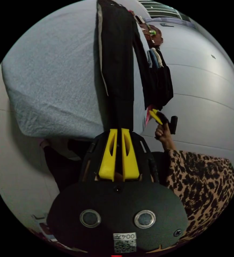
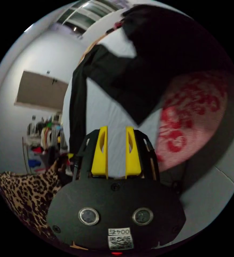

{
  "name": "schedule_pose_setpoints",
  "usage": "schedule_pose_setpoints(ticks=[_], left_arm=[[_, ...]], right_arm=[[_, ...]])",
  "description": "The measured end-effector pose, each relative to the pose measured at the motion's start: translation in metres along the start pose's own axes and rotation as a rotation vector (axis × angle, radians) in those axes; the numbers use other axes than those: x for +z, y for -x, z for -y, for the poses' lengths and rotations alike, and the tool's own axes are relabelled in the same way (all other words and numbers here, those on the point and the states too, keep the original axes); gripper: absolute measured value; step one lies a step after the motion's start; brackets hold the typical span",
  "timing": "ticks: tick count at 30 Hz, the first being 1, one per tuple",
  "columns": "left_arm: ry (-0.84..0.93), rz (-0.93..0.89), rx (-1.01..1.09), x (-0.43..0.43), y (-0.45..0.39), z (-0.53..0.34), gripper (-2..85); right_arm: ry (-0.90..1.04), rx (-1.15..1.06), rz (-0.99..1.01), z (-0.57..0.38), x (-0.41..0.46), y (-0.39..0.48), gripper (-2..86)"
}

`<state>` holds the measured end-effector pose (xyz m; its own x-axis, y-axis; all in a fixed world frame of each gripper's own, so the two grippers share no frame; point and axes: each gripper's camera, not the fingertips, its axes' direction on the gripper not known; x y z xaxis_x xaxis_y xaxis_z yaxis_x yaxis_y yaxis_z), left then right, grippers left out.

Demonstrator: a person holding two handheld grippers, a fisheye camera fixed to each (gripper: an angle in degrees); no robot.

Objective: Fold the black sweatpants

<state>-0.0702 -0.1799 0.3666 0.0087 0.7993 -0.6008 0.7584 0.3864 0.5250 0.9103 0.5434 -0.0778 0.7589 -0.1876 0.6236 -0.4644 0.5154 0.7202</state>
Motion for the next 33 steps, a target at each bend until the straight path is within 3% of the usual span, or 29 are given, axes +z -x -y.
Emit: schedule_pose_setpoints(ticks=[4, 9, 13, 19, 26, 28, 33], left_arm=[[-0.057, 0.019, 0.001, -0.009, -0.013, -0.015, 1.2], [-0.079, 0.051, -0.018, -0.015, -0.027, -0.023, 0.9], [-0.125, 0.066, -0.025, -0.021, -0.041, -0.027, 0.7], [-0.168, 0.06, -0.012, -0.033, -0.063, -0.027, 0.7], [-0.172, 0.037, -0.025, -0.041, -0.082, -0.024, 0.7], [-0.174, 0.042, -0.026, -0.044, -0.088, -0.025, 0.8], [-0.173, 0.052, -0.039, -0.054, -0.104, -0.028, 0.7]], right_arm=[[-0.172, 0.095, -0.056, 0.019, -0.03, -0.054, 12.4], [-0.164, 0.008, -0.033, 0.04, -0.012, -0.056, 13.5], [-0.101, -0.005, -0.063, 0.043, 0.003, -0.034, 6.9], [-0.305, -0.025, 0.11, 0.0, -0.062, 0.062, 4.2], [-0.212, 0.449, 0.2, -0.008, -0.009, -0.062, 4.1], [-0.22, 0.48, 0.219, -0.008, 0.002, -0.074, 4.2], [-0.17, 0.382, 0.041, 0.012, 0.023, -0.073, 4.5]])
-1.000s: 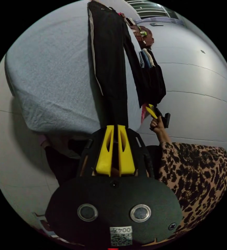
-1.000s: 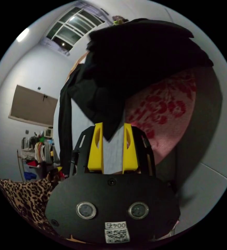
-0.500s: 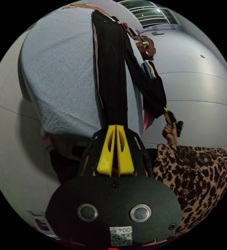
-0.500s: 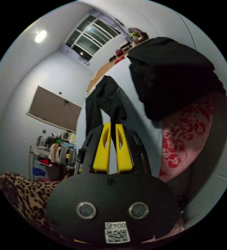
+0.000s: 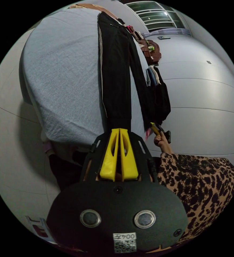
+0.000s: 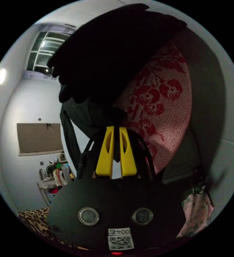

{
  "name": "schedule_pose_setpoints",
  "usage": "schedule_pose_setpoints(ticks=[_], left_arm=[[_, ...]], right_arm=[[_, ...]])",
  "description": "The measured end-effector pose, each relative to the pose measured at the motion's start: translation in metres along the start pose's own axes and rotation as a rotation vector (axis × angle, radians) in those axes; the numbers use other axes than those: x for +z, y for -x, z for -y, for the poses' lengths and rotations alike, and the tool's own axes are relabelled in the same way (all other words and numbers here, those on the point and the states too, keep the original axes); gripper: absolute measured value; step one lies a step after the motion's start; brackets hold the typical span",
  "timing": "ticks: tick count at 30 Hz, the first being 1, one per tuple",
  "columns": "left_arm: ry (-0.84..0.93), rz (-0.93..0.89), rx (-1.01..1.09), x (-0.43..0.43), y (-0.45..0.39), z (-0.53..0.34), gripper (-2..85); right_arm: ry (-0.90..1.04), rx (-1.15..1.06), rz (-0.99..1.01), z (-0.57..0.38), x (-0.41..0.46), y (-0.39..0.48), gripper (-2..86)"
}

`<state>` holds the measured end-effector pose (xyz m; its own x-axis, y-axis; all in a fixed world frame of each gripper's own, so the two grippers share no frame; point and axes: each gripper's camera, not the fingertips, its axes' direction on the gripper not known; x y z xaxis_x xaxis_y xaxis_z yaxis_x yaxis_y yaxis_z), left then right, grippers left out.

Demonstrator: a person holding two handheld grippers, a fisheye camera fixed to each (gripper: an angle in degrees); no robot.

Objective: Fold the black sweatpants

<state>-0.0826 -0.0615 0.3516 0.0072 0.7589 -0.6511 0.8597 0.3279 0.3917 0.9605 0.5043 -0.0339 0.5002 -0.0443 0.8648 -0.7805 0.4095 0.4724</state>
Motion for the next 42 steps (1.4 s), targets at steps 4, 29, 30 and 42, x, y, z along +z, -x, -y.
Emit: schedule_pose_setpoints(ticks=[4, 29, 30, 42], left_arm=[[-0.027, 0.011, 0.016, -0.015, -0.019, -0.005, 0.7], [-0.243, 0.082, 0.128, -0.274, -0.027, 0.051, 0.9], [-0.253, 0.084, 0.132, -0.287, -0.024, 0.052, 0.9], [-0.287, 0.066, 0.023, -0.453, 0.03, 0.127, 1.3]], right_arm=[[0.053, -0.106, -0.227, 0.002, 0.021, 0.005, 3.1], [0.399, -0.659, -0.481, -0.201, 0.315, 0.266, 7.1], [0.382, -0.635, -0.491, -0.205, 0.319, 0.267, 7.1], [0.239, -0.353, -0.627, -0.24, 0.379, 0.267, 3.7]])
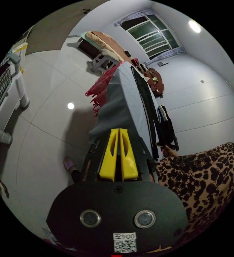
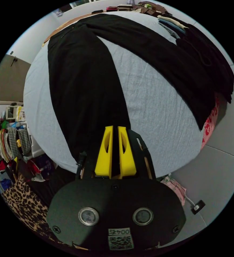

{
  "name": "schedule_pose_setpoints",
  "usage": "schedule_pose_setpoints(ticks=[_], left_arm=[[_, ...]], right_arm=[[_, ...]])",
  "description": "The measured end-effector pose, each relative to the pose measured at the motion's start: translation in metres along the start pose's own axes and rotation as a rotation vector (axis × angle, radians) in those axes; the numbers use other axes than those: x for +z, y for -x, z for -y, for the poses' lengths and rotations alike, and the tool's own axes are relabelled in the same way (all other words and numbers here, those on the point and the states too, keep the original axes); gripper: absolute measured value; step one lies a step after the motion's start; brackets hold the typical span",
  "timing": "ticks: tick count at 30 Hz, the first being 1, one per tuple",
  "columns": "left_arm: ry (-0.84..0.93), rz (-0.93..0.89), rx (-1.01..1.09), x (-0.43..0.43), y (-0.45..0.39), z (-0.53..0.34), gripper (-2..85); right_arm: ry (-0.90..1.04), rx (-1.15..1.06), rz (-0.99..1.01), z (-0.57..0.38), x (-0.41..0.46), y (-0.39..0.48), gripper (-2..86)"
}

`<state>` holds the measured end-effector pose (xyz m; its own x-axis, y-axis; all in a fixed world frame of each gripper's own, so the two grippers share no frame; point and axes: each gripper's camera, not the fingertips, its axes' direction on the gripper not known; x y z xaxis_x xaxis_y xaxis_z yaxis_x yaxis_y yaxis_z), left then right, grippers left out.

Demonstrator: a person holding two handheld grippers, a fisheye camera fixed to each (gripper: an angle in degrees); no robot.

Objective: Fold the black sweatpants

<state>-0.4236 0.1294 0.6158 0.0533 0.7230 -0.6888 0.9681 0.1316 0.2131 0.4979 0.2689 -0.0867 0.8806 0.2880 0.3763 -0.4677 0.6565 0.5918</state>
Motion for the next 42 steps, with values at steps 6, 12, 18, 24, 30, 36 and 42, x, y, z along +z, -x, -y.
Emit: schedule_pose_setpoints(ticks=[6, 12, 18, 24, 30, 36, 42], left_arm=[[0.08, -0.08, 0.014, 0.018, -0.024, 0.104, 1.7], [0.154, -0.096, 0.108, 0.036, -0.075, 0.238, 2.0], [0.256, -0.118, 0.157, 0.062, -0.127, 0.372, 2.9], [0.279, -0.157, 0.185, 0.098, -0.174, 0.483, 6.4], [0.359, -0.184, 0.178, 0.162, -0.206, 0.599, 9.1], [0.449, -0.197, 0.169, 0.235, -0.236, 0.724, 9.6], [0.518, -0.21, 0.199, 0.302, -0.272, 0.829, 10.2]], right_arm=[[-0.071, 0.091, 0.061, -0.022, 0.025, 0.003, 3.7], [-0.162, 0.215, 0.094, -0.045, 0.049, 0.007, 4.1], [-0.293, 0.402, 0.242, -0.075, 0.073, 0.003, 8.3], [-0.458, 0.587, 0.562, -0.103, 0.093, 0.023, 11.7], [-0.496, 0.735, 0.866, -0.113, 0.141, 0.081, 12.1], [-0.6, 1.0, 0.947, -0.116, 0.181, 0.127, 12.8], [-0.708, 1.2, 0.928, -0.09, 0.197, 0.155, 12.1]])
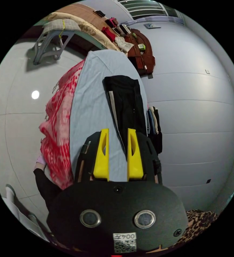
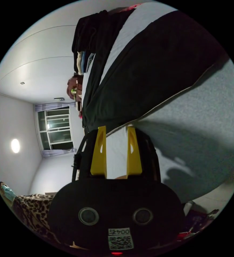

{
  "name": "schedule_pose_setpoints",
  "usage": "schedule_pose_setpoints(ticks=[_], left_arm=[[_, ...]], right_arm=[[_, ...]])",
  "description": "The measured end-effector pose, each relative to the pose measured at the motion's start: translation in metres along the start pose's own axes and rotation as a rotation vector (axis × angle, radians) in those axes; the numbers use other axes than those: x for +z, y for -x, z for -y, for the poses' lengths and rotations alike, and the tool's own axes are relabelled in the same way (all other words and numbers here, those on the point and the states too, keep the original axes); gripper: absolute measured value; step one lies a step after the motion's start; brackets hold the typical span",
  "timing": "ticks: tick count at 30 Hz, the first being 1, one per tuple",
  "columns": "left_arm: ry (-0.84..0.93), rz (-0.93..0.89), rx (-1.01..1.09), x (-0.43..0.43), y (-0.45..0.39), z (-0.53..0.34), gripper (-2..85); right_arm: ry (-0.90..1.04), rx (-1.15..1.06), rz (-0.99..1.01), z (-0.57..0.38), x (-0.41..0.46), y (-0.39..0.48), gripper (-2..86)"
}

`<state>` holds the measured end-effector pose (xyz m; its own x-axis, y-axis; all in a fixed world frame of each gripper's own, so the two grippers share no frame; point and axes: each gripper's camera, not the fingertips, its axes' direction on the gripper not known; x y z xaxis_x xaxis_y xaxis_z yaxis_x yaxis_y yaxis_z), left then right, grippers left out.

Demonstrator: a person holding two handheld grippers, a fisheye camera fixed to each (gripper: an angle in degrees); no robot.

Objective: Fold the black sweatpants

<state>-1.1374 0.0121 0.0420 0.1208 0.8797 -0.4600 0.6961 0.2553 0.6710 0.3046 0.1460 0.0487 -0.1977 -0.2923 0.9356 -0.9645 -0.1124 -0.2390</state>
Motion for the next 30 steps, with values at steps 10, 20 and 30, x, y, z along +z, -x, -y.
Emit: schedule_pose_setpoints(ticks=[10, 20, 30], left_arm=[[0.048, -0.022, -0.027, 0.026, -0.012, 0.134, 11.4], [0.082, 0.11, 0.102, 0.009, -0.066, 0.198, 3.0], [0.16, 0.142, 0.076, 0.019, -0.026, 0.233, 2.1]], right_arm=[[-0.154, 0.064, -0.027, -0.007, 0.067, 0.018, 9.0], [-0.141, 0.046, -0.107, -0.017, 0.091, 0.077, -0.2], [0.047, 0.054, -0.318, -0.042, 0.154, 0.069, 1.7]])
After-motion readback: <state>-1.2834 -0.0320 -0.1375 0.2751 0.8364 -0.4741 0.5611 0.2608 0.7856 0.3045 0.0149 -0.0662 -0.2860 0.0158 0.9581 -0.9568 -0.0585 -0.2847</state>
